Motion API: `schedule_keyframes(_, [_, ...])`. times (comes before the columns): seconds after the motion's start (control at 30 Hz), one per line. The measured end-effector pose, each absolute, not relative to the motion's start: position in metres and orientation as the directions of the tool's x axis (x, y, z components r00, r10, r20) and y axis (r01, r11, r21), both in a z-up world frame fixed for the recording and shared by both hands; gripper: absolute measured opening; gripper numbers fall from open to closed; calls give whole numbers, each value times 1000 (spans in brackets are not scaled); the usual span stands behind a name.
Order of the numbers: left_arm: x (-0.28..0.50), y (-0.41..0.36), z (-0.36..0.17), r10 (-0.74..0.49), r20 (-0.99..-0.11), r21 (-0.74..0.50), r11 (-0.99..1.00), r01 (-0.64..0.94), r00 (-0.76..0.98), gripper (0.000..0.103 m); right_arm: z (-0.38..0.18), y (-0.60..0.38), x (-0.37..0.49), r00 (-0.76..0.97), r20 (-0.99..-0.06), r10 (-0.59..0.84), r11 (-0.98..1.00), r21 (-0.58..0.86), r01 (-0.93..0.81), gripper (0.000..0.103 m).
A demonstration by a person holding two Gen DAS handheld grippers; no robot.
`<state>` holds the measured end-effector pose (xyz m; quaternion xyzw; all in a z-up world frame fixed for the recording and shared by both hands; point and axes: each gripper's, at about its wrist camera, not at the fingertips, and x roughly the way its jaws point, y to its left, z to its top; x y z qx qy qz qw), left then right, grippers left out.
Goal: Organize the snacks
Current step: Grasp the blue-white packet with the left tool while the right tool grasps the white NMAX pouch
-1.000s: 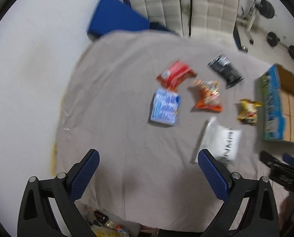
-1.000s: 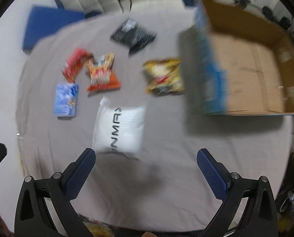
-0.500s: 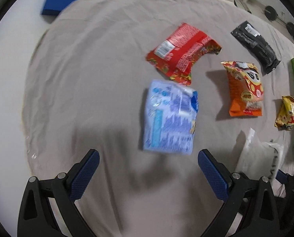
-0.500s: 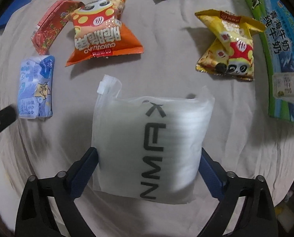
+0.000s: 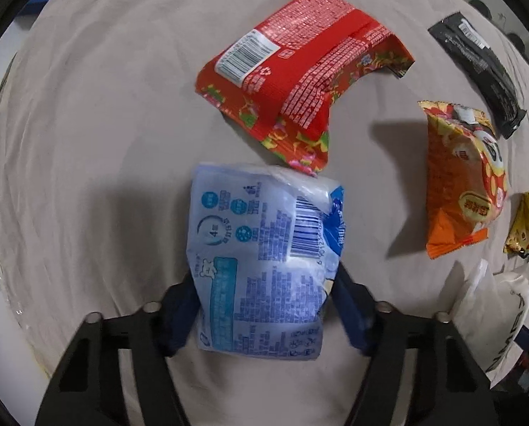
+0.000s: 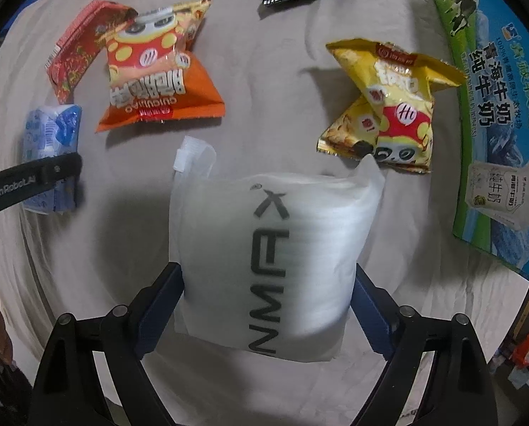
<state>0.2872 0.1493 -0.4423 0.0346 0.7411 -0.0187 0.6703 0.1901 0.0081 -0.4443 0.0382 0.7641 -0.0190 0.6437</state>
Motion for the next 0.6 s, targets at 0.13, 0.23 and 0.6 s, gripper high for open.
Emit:
schedule_keyframes(0.13, [265,151,-440,36,-994,29,997,67,-106,54,-457,6,192,-197,-980,37,996,21,82,91])
schedule_keyframes(0.23, [244,154,-438,24,-993,20,999,36,-112,52,-459,1,193,-209,-977,43,996,26,83,90])
schedule_keyframes(0.6, [184,154,-434,20,-996,19,1000,9,-91,53,-466,3,189,-246,-969,19,999,8,45,94])
